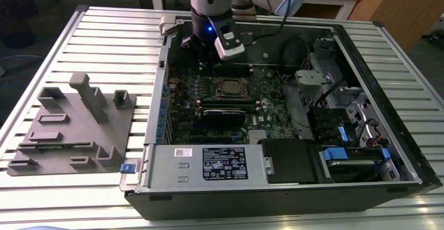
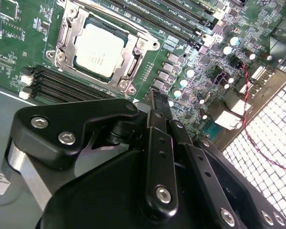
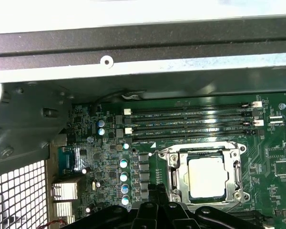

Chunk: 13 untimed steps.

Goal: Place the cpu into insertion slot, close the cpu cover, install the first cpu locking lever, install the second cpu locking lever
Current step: 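Install the first cpu locking lever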

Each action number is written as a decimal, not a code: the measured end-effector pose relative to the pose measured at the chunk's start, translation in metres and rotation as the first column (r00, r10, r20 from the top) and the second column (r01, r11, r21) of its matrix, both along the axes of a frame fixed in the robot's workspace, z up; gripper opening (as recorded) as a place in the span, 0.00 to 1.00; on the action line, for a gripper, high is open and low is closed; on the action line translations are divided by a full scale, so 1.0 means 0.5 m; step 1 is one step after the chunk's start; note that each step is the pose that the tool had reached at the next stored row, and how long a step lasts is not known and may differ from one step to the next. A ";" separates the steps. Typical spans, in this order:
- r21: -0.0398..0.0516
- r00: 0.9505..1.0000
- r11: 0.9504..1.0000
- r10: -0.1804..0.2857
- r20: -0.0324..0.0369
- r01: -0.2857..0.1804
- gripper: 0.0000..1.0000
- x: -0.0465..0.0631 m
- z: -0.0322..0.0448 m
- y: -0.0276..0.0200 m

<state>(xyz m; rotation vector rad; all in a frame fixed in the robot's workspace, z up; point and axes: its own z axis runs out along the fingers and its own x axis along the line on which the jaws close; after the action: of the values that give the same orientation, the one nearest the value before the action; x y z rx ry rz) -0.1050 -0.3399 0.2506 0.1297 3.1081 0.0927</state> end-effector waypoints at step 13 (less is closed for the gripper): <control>0.000 1.000 1.000 0.000 0.000 0.000 0.11 -0.002 0.001 -0.0002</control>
<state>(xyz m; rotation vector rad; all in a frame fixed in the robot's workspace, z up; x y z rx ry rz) -0.1060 -0.3400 0.2513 0.1297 3.1083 0.0921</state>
